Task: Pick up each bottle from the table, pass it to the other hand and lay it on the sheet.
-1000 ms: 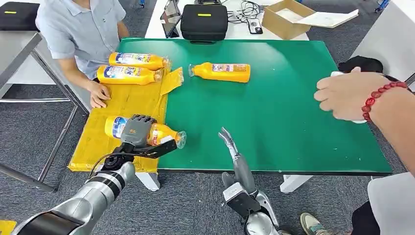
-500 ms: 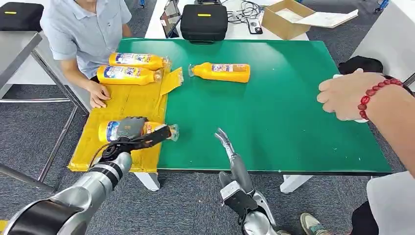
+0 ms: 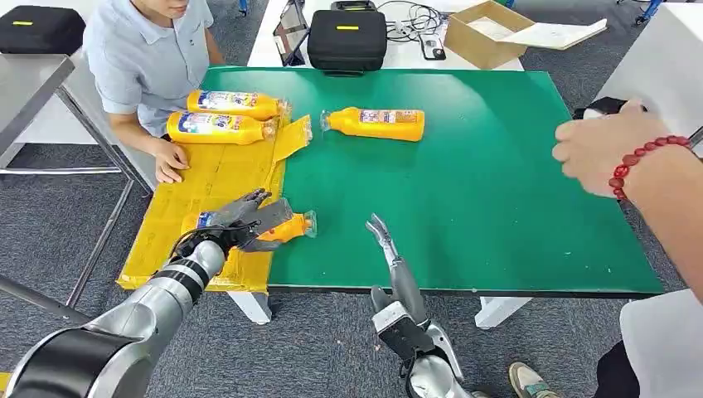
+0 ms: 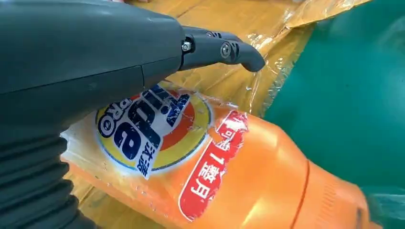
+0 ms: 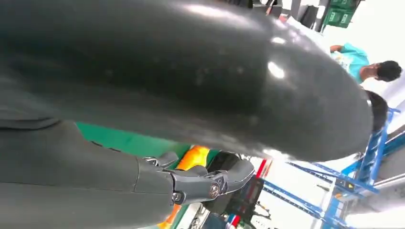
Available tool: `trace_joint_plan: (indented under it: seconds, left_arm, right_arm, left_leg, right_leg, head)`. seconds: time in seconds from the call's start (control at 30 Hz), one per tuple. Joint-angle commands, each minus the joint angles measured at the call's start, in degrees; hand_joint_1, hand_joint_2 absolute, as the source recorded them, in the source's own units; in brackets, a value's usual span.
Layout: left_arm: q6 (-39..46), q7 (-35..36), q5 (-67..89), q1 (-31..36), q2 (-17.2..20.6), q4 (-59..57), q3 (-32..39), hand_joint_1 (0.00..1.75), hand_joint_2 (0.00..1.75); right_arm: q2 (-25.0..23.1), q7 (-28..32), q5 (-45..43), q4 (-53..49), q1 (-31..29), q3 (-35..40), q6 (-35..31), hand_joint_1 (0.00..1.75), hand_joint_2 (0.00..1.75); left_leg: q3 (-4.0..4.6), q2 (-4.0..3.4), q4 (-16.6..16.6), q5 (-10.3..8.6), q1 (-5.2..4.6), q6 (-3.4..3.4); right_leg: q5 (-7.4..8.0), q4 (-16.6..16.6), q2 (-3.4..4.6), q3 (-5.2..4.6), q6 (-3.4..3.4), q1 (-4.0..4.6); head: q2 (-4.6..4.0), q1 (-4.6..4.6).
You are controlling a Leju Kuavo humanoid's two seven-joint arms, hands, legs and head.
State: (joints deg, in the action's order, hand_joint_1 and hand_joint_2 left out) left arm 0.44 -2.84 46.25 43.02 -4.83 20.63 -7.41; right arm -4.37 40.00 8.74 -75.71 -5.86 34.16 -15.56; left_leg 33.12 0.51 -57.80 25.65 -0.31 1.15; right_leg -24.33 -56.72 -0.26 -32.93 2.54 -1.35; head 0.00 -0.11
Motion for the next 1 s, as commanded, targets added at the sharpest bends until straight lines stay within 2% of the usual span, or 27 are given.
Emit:
trace_joint_plan:
  seconds: [0.03, 0.17, 0.37, 0.43, 0.47, 0.53, 0.63, 0.77, 0.87, 0.93, 0.97, 1.0]
  left_arm:
    - [-2.3, -3.3, -2.4, -1.0, -0.9, -3.9, 3.1, 0.0, 0.0]
    - [0.1, -13.9, -7.9, -2.7, -2.7, -0.2, 6.4, 0.0, 0.0]
    - [0.8, -15.3, -8.5, -3.0, -3.2, 0.6, 6.6, 0.0, 0.0]
    - [10.1, -25.8, -12.5, -5.7, -5.3, 5.9, 8.8, 0.0, 0.0]
    - [14.1, -29.6, -13.8, -7.0, -6.7, 8.9, 9.3, 0.0, 1.75]
    - [19.0, -35.9, -15.7, -10.2, -8.1, 16.2, 8.3, 0.0, 1.75]
    - [20.4, -35.3, -20.5, -15.6, -8.4, 28.6, 3.9, 0.0, 1.75]
    - [20.4, -35.3, -20.5, -15.6, -8.4, 28.6, 3.9, 0.0, 1.75]
    - [24.5, -37.2, -21.7, -17.0, -8.1, 32.6, 1.9, 0.0, 1.75]
    - [26.0, -36.9, -27.1, -20.6, -6.9, 40.2, -3.3, 0.0, 1.75]
    - [25.6, -36.7, -29.1, -21.9, -7.1, 42.5, -4.1, 0.0, 1.75]
    - [26.5, -36.2, -31.0, -24.3, -7.1, 46.1, -5.2, 0.0, 1.75]
  right_arm:
    - [1.3, 0.0, -0.5, 4.4, -2.3, 1.6, -0.7, 0.0, 0.0]
    - [2.0, 0.0, -0.5, 3.5, -1.5, 1.4, -1.3, 0.0, 0.0]
    - [2.2, 0.0, -0.5, 3.2, -1.2, 1.4, -1.4, 0.0, 0.0]
    - [2.5, 0.0, -0.1, 2.1, -0.4, 1.3, -2.3, 0.0, 0.0]
    - [2.5, 0.0, 0.1, 1.7, 0.0, 1.2, -2.8, 0.0, 0.0]
    - [2.9, 0.0, 0.2, 0.6, 0.6, 1.6, -3.3, 0.0, 0.0]
    - [2.9, 0.0, 0.3, 0.5, 0.9, 1.5, -4.3, 0.0, 0.0]
    - [2.9, 0.0, 0.3, 0.5, 0.9, 1.5, -4.3, 0.0, 0.0]
    - [2.9, 0.0, 0.5, 0.6, 0.8, 1.5, -4.9, 0.0, 0.0]
    - [3.9, 0.0, 2.3, 1.2, 0.5, 2.5, -8.1, 0.0, 0.0]
    - [4.1, 0.0, 2.7, 1.5, 0.6, 2.1, -9.4, 0.0, 1.75]
    - [4.4, 0.0, 2.4, 1.1, 1.1, 1.1, -10.0, 0.0, 1.75]
  left_leg:
    - [-0.14, -0.16, 0.1, 0.01, 0.08, -0.07]
    - [-0.17, -0.06, 0.1, -0.01, 0.03, -0.04]
    - [-0.12, -0.08, 0.0, 0.01, 0.04, -0.05]
    - [-0.13, -0.08, 0.0, 0.01, 0.07, -0.07]
    - [-0.14, -0.08, 0.1, 0.02, 0.12, -0.1]
    - [-0.05, 0.08, 0.0, 0.0, 0.07, -0.06]
    - [0.08, 0.02, 0.0, 0.03, 0.08, -0.05]
    - [0.14, -0.09, 0.0, 0.05, 0.05, -0.05]
    - [0.23, -0.05, 0.0, 0.02, 0.02, -0.05]
    - [0.22, -0.12, -0.1, 0.06, 0.09, -0.07]
    - [0.24, -0.15, 0.0, 0.05, 0.05, -0.05]
    - [0.17, -0.18, 0.0, 0.09, 0.11, -0.08]
  right_leg:
    - [0.06, 0.1, 0.14, 0.12, -0.11, 0.09]
    - [0.03, 0.1, 0.04, 0.16, -0.06, 0.03]
    - [0.0, 0.0, 0.05, 0.12, -0.08, 0.04]
    - [0.01, 0.1, 0.05, 0.14, -0.11, 0.07]
    - [0.02, 0.1, 0.05, 0.18, -0.15, 0.12]
    - [-0.02, 0.1, -0.12, 0.07, -0.09, 0.07]
    - [-0.01, 0.1, -0.04, -0.07, -0.08, 0.09]
    - [-0.01, 0.0, 0.06, -0.16, -0.08, 0.05]
    - [0.0, 0.0, 0.03, -0.26, -0.07, 0.03]
    - [0.0, 0.0, 0.09, -0.24, -0.11, 0.1]
    - [0.01, 0.0, 0.11, -0.28, -0.08, 0.05]
    - [0.0, 0.1, 0.14, -0.19, -0.12, 0.12]
  head:
    - [0.0, -0.02]
    - [0.0, 0.0]
    - [0.0, 0.0]
    - [0.0, 0.0]
    - [0.0, 0.0]
    - [0.0, -0.02]
    - [0.0, 0.02]
    - [0.0, 0.0]
    - [0.0, 0.0]
    - [0.0, 0.0]
    - [0.0, 0.0]
    - [0.0, 0.0]
